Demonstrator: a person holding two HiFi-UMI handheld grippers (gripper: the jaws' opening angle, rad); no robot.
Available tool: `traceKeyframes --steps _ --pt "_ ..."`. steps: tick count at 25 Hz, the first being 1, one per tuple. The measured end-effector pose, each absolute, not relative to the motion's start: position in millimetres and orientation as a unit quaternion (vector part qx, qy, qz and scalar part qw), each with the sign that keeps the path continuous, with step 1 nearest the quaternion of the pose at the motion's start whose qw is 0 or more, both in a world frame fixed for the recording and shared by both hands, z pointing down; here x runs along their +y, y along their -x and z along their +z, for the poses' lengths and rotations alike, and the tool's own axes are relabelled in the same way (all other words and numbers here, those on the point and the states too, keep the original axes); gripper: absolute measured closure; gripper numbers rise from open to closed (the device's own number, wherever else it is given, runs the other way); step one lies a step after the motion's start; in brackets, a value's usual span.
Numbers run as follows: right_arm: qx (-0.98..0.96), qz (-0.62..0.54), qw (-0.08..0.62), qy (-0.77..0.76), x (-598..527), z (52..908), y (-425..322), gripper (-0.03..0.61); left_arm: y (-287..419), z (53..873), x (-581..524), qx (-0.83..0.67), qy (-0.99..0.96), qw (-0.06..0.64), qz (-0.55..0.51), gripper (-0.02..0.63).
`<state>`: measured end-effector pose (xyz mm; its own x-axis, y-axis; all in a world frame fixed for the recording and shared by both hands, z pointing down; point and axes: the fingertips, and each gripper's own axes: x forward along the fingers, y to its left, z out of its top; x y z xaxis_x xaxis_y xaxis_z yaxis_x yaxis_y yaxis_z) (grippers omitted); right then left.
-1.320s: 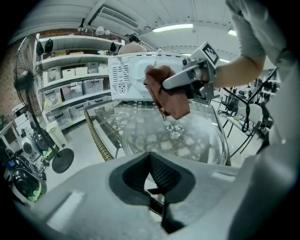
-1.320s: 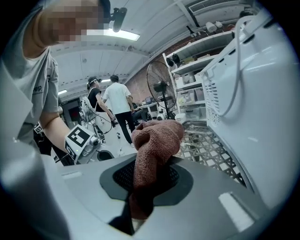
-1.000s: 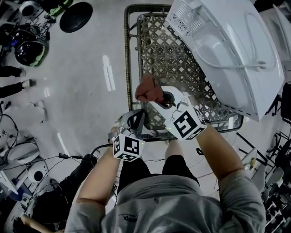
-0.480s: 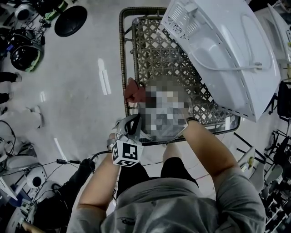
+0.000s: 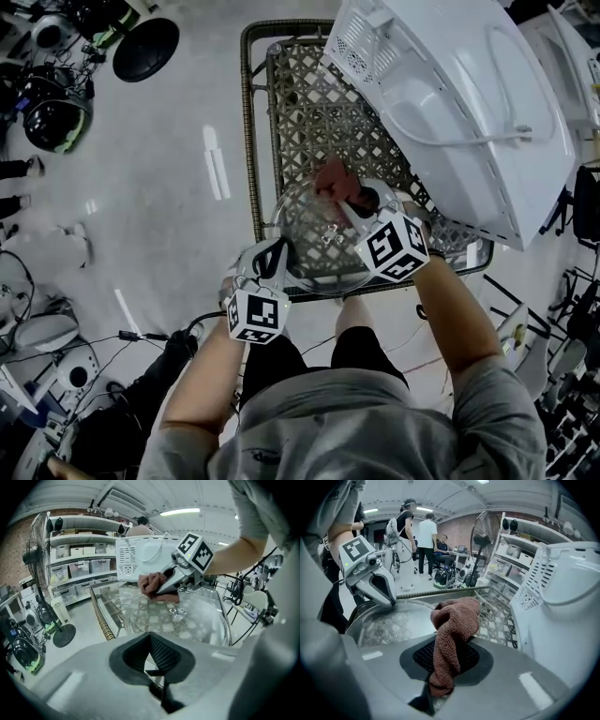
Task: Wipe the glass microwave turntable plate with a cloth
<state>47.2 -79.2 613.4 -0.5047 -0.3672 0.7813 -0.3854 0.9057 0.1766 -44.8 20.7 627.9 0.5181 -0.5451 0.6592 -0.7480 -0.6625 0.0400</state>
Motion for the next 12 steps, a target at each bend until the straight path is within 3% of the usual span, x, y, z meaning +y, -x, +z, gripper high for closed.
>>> traceKeyframes --steps 6,12 --pt "-0.845 0.013 0.473 -0.25 -81.9 610.8 -83.8 0.506 44.8 628.3 20.7 -0.374 -0.856 0.166 0.314 0.615" --pt "-0.857 0.012 0.461 -0.233 -78.8 602.6 -68.7 0.508 43.7 627.9 20.4 -0.369 -0.858 0.17 0.314 0.615"
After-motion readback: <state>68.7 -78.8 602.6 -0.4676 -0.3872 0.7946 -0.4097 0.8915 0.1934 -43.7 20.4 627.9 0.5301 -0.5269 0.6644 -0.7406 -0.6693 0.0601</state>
